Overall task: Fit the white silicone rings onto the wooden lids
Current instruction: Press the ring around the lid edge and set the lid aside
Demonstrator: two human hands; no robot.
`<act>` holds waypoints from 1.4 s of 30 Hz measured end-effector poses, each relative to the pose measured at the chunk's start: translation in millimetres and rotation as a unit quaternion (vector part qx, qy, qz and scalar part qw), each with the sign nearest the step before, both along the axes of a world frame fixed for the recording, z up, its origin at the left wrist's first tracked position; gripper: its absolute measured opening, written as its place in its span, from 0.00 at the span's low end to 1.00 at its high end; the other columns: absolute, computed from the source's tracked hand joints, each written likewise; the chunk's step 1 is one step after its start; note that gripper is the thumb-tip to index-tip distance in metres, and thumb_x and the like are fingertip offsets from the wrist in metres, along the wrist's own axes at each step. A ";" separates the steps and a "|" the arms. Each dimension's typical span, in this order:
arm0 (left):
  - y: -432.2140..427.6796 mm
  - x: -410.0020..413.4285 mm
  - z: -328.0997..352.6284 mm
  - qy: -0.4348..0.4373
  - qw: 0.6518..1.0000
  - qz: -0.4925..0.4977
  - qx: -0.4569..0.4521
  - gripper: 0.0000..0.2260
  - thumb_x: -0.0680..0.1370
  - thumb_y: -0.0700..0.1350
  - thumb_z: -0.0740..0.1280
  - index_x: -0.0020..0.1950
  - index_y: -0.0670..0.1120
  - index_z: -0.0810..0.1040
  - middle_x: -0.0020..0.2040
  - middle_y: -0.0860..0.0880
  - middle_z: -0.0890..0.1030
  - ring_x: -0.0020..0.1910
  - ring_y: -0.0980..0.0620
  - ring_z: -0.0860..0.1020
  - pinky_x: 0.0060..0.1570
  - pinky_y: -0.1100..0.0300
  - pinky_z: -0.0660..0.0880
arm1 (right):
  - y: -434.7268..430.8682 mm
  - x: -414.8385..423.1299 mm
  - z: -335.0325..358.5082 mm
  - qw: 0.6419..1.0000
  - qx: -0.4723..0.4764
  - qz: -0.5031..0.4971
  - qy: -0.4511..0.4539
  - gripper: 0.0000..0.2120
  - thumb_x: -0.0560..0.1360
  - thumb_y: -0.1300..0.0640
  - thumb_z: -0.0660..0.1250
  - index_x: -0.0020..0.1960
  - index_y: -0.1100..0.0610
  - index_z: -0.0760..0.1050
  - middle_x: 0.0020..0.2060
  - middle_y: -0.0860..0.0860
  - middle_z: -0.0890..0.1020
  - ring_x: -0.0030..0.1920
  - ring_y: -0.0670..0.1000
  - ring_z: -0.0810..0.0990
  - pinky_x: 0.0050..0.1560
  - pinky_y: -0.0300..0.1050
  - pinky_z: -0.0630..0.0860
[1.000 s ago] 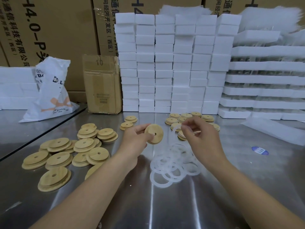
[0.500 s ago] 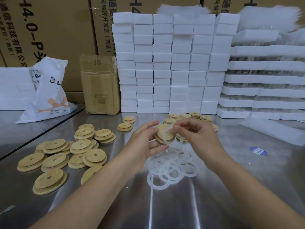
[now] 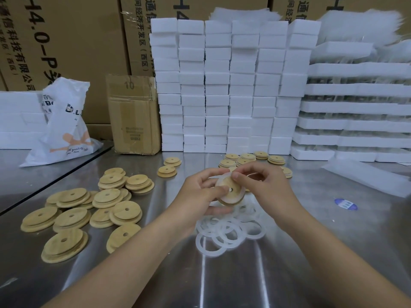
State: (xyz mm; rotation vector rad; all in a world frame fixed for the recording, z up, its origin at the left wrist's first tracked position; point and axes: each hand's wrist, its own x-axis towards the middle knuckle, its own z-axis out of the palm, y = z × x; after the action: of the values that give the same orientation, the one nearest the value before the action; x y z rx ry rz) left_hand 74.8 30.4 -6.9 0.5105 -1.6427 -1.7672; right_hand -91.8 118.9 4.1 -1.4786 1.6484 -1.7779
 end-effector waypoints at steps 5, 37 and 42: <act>-0.1 0.7 1.7 -0.005 1.000 0.015 -0.022 0.14 0.83 0.35 0.70 0.65 0.49 0.83 0.56 0.44 0.89 0.55 0.44 0.88 0.48 0.47 0.87 | 1.0 -0.1 1.5 1.000 0.015 0.001 -0.003 0.05 0.77 0.58 0.76 0.43 0.51 0.87 0.43 0.50 0.88 0.48 0.54 0.86 0.53 0.48 0.82; -3.0 3.9 5.2 0.025 0.996 0.050 -0.074 0.11 0.86 0.42 0.68 0.62 0.53 0.88 0.53 0.46 0.89 0.53 0.46 0.88 0.43 0.51 0.87 | 5.1 -3.2 6.8 0.994 0.068 0.017 -0.079 0.04 0.78 0.55 0.75 0.45 0.53 0.87 0.45 0.49 0.89 0.46 0.44 0.86 0.48 0.42 0.75; -4.1 5.0 5.8 0.032 0.996 0.039 -0.074 0.11 0.85 0.43 0.69 0.65 0.52 0.86 0.55 0.47 0.89 0.55 0.48 0.88 0.43 0.51 0.87 | 6.0 -6.2 7.6 0.992 0.075 0.028 -0.096 0.04 0.78 0.56 0.75 0.46 0.55 0.87 0.46 0.50 0.89 0.47 0.45 0.87 0.50 0.43 0.75</act>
State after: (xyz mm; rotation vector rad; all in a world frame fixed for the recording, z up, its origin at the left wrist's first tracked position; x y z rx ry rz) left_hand 79.8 26.3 -1.1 0.4397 -1.6709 -1.5747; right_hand -97.9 124.9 11.6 -1.2359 1.5890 -1.6697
